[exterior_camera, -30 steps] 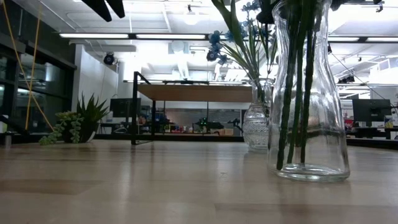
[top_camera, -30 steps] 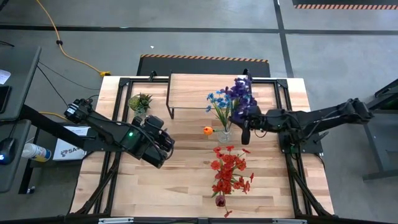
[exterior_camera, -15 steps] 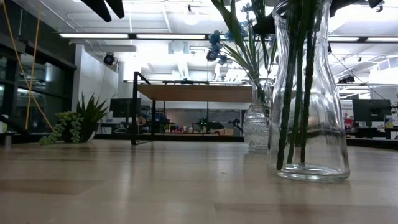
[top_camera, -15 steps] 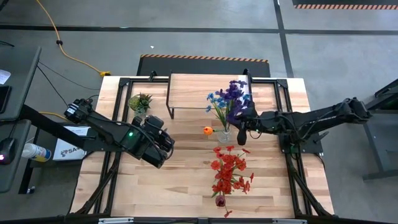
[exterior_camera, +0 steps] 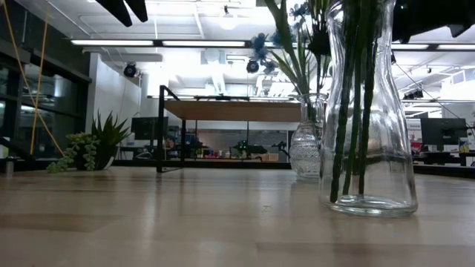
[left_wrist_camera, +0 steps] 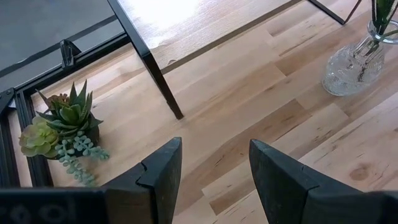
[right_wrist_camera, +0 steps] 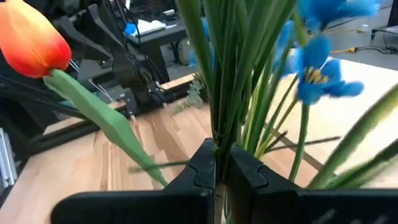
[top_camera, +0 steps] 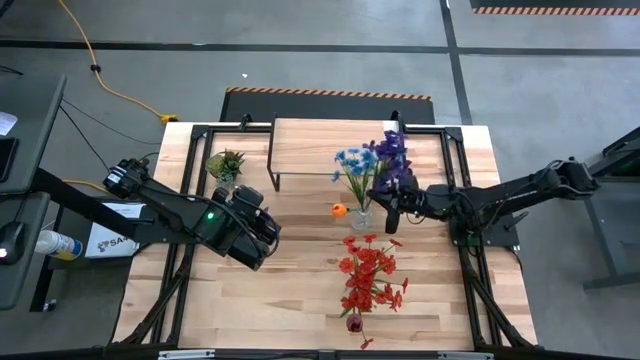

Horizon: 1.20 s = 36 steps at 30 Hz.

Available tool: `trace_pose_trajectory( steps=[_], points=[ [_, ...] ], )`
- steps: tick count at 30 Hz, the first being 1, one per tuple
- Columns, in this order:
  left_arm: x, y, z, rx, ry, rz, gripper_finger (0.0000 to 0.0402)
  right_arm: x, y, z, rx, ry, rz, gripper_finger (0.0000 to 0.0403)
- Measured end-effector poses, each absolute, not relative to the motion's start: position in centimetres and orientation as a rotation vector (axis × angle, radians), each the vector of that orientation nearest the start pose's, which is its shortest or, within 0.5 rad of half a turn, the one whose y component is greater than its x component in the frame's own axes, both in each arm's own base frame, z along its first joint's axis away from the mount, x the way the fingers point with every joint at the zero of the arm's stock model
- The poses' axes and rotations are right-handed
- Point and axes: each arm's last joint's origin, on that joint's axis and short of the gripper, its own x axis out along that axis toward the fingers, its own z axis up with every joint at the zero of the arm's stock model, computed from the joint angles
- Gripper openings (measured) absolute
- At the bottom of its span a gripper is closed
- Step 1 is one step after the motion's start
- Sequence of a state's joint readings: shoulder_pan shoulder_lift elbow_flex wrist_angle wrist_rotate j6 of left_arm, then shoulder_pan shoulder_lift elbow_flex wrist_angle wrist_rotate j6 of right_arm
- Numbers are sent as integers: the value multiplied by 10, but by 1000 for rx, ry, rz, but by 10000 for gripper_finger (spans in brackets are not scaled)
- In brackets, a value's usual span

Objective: Pick and place flowers into a vace then onto a shelf
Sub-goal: Put the purple flowers into the top transparent vase

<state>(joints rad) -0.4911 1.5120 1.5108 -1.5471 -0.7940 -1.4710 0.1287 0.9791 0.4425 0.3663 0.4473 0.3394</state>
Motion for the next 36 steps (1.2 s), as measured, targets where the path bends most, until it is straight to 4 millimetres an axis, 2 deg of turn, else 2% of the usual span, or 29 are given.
trace_pose_trajectory(
  steps=[24,32,36],
  points=[
    [234,-101,339,-366,707,969,218,206,14,228,290,155,-370,10],
    [234,-101,339,-365,708,969,218,215,15,217,302,192,-381,7],
    [234,-101,339,-361,710,967,218,219,16,213,320,190,-384,23]
  ],
)
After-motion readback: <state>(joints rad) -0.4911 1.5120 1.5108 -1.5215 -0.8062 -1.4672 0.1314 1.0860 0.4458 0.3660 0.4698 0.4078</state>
